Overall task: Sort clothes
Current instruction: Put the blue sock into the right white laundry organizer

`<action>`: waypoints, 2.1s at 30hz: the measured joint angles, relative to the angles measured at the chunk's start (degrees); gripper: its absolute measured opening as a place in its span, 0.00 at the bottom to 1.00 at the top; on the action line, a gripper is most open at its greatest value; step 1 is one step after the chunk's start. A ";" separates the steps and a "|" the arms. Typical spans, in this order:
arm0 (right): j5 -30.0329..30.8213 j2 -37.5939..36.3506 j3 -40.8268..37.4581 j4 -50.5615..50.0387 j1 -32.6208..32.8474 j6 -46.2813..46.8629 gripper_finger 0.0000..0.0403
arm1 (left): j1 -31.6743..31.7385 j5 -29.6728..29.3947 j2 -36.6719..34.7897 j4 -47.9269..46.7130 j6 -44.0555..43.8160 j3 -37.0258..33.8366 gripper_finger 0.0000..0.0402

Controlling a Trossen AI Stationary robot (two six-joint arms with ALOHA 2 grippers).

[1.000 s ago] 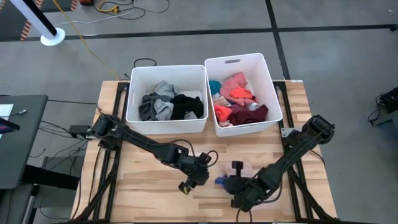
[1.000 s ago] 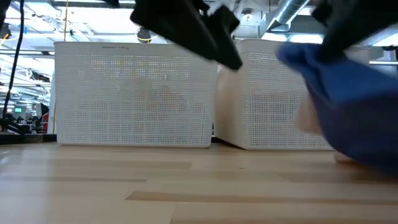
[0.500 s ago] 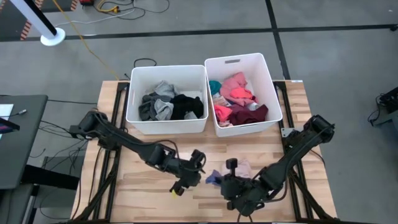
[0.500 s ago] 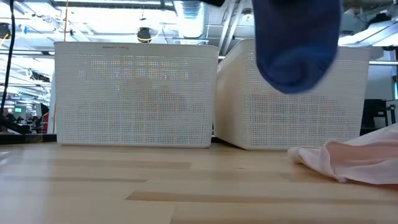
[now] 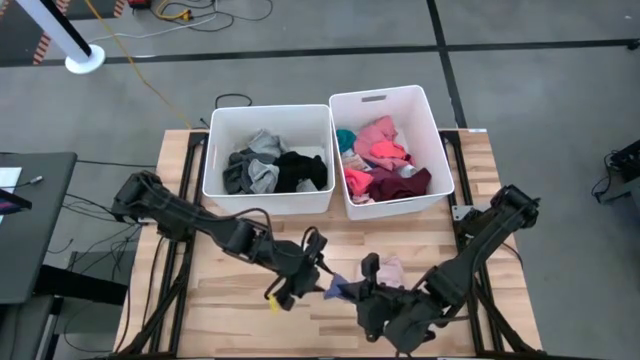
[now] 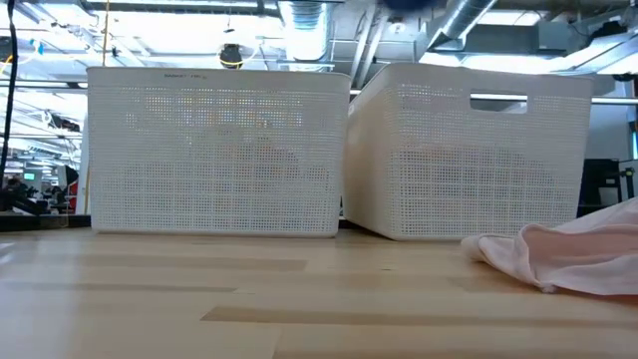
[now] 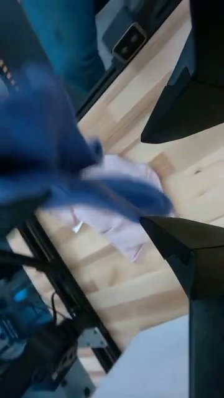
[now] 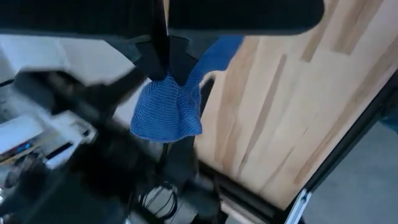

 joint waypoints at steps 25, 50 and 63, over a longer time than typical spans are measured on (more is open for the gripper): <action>4.35 -0.07 4.22 2.48 -1.57 -11.80 0.01 | 4.25 14.87 0.02 12.08 2.20 0.00 0.11; 9.81 -0.09 4.07 -25.44 2.89 27.57 0.46 | 13.22 3.91 -10.49 8.61 15.97 -0.02 0.00; 6.49 -0.09 -2.11 -25.43 7.44 41.95 0.48 | 27.04 8.28 -10.14 22.47 15.95 -0.02 0.01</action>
